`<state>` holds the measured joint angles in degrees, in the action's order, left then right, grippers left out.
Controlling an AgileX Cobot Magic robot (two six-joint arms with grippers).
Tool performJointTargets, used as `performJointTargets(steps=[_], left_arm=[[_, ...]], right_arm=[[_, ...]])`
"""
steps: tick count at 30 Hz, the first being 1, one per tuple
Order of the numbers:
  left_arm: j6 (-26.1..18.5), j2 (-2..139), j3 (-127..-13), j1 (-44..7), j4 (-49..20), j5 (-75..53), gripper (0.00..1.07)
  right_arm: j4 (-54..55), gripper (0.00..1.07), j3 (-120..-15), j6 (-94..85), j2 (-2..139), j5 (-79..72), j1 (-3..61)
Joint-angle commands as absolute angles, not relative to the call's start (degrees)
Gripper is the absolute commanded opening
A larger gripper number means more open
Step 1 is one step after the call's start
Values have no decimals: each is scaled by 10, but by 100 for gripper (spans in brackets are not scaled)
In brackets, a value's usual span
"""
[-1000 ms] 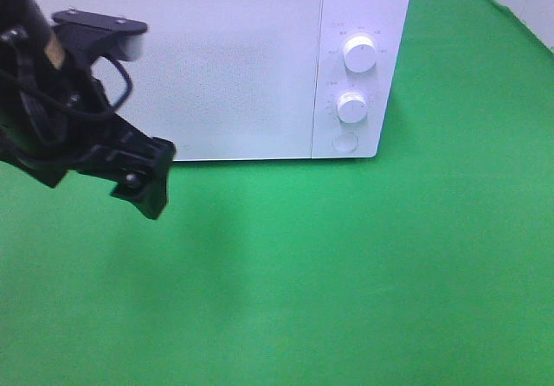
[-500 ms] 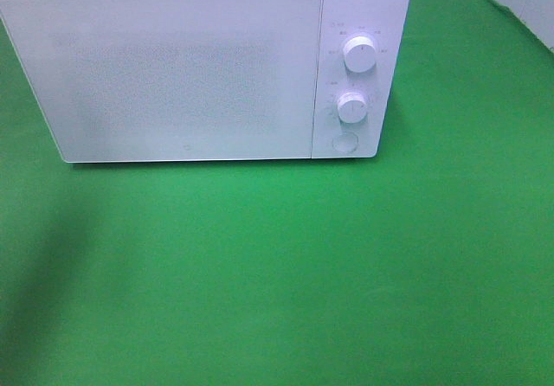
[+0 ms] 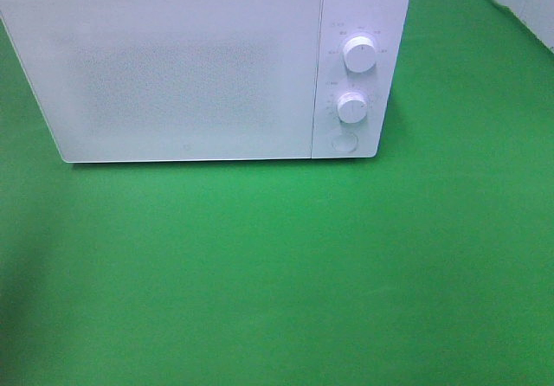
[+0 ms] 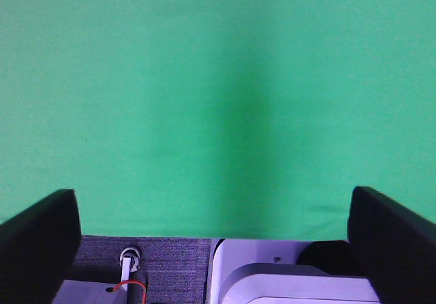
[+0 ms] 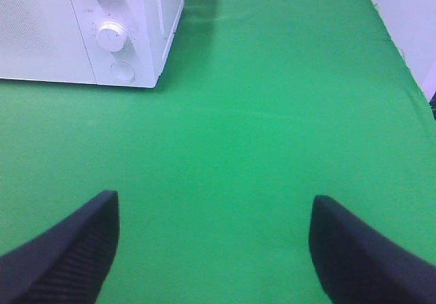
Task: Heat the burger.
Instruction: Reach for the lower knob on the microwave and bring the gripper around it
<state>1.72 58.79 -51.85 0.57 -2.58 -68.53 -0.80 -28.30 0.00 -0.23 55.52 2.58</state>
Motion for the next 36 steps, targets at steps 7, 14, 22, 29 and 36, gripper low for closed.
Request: performJointTargets(steps=[7,14,22,29,36], left_arm=[[18,438,-379,7,-26,-644,100],[0,324,-319,6,-25,-619,100],[0,203,-296,3,-25,-612,100],[0,77,-296,3,-27,-612,100],[3,-17,-296,3,-29,-612,100]], right_arm=[[-10,75,-281,0,-18,549,22],[-10,75,-281,0,-18,549,22],[-10,75,-281,0,-18,549,22],[-10,75,-281,0,-18,549,22],[-10,75,-281,0,-18,549,22]])
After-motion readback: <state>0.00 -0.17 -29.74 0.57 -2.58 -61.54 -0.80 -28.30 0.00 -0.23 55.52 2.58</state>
